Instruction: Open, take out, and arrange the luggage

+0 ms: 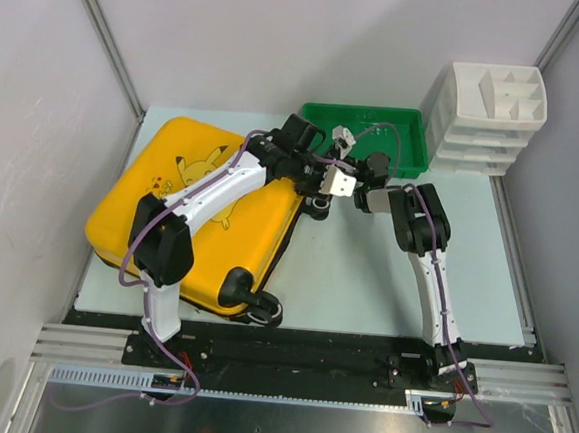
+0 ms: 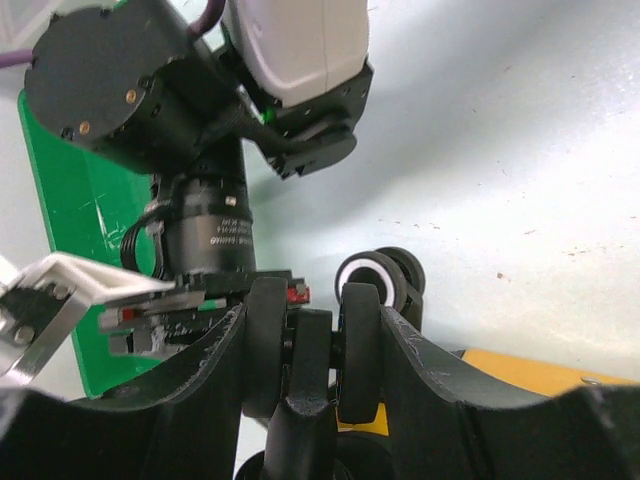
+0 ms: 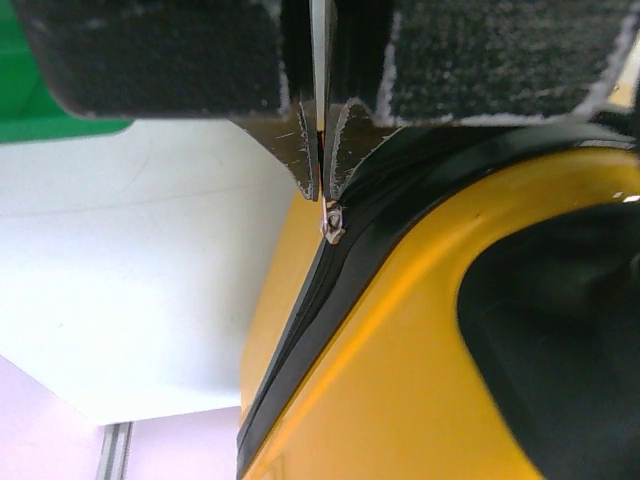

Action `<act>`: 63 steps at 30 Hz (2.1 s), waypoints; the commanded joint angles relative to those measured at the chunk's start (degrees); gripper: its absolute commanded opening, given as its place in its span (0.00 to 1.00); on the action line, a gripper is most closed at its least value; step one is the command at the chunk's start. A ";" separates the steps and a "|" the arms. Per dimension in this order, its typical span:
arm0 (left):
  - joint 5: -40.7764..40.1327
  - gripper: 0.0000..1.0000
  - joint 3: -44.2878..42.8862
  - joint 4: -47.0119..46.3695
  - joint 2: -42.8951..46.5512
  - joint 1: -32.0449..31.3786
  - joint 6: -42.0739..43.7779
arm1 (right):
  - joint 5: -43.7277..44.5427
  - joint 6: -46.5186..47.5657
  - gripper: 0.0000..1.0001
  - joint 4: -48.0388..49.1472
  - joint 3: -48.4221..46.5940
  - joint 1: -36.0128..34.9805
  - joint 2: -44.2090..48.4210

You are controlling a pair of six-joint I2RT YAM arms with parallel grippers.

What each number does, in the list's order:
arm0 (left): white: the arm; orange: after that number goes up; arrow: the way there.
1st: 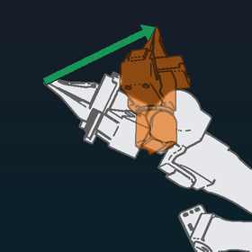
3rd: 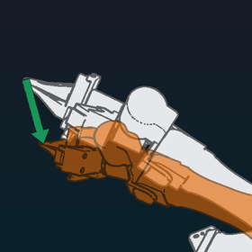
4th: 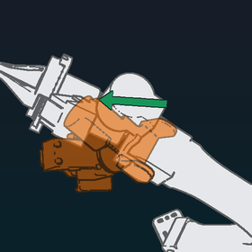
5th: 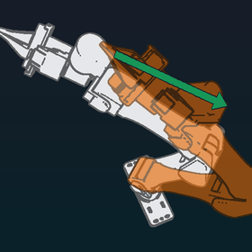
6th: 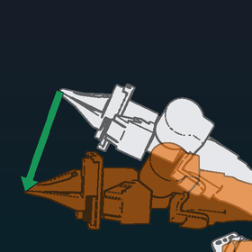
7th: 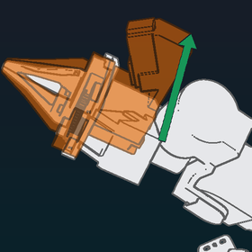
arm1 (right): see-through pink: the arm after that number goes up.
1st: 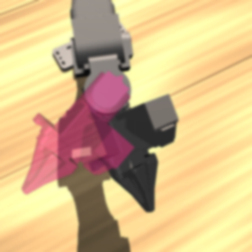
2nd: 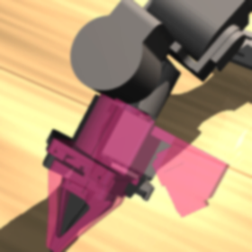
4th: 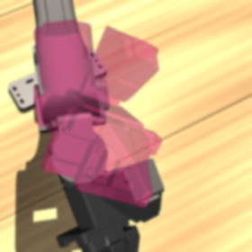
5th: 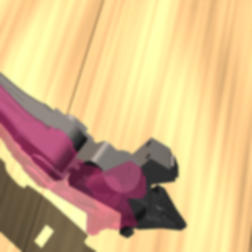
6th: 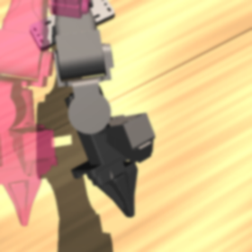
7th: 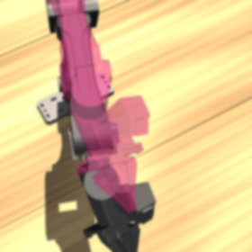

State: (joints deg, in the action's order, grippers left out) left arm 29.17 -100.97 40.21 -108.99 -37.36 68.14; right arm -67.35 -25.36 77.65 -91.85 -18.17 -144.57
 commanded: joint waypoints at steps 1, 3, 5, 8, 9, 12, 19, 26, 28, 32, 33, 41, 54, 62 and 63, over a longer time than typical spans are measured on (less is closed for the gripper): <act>10.65 0.00 1.30 16.92 3.35 -0.78 -0.11 | 10.40 -2.67 0.00 14.11 -6.66 -0.28 -4.13; 10.73 0.00 1.39 16.92 3.43 -0.87 -0.29 | 10.05 -3.99 0.00 14.11 -7.81 -1.25 -4.84; 10.39 0.00 1.91 17.01 3.69 -0.87 -0.38 | 9.26 -4.69 0.00 13.94 -7.47 -1.69 -4.84; 8.73 0.06 1.74 17.01 3.87 -0.87 -1.60 | 4.61 -5.92 0.30 13.76 -5.54 -1.52 -3.79; 7.84 0.12 1.30 17.01 3.70 -0.87 -3.52 | 2.77 -5.84 0.41 13.85 -4.49 -0.56 -3.18; 3.72 0.36 -1.42 17.01 3.52 -0.61 -6.52 | 0.04 -4.26 0.65 12.18 -0.45 1.90 -0.10; 4.05 0.90 -5.20 16.92 7.20 4.40 -13.72 | -2.70 3.82 0.71 -1.39 7.38 5.69 7.98; 5.02 1.00 -8.54 16.57 11.78 10.81 -25.84 | 6.69 24.98 0.70 -49.64 7.84 5.09 18.70; 5.55 1.00 -10.12 16.31 12.22 15.71 -32.96 | 10.13 29.49 0.69 -62.54 7.31 4.64 21.07; 6.96 1.00 -9.69 14.73 13.89 26.18 -47.89 | 12.42 34.23 0.68 -77.27 7.13 3.94 23.19; 6.69 1.00 -8.21 12.72 16.33 28.29 -54.01 | 13.64 35.29 0.68 -80.08 7.04 3.59 23.37; 9.23 1.00 17.45 7.43 36.63 53.42 -72.34 | 17.95 28.53 0.72 -84.15 7.13 0.86 22.58; 4.95 1.00 42.17 20.78 66.36 80.96 -88.69 | 19.19 30.81 0.73 -87.49 6.25 -4.24 23.46; 2.83 1.00 49.46 25.71 67.86 83.59 -96.00 | 20.94 32.22 0.72 -88.98 4.84 -2.83 25.74; 0.56 1.00 49.12 26.15 67.60 83.68 -95.39 | 21.12 32.22 0.72 -88.98 4.93 -2.48 26.09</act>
State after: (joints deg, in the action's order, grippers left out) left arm 37.30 -56.45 53.30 -39.05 44.99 -23.49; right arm -46.65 5.98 -9.76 -84.79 -21.32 -122.56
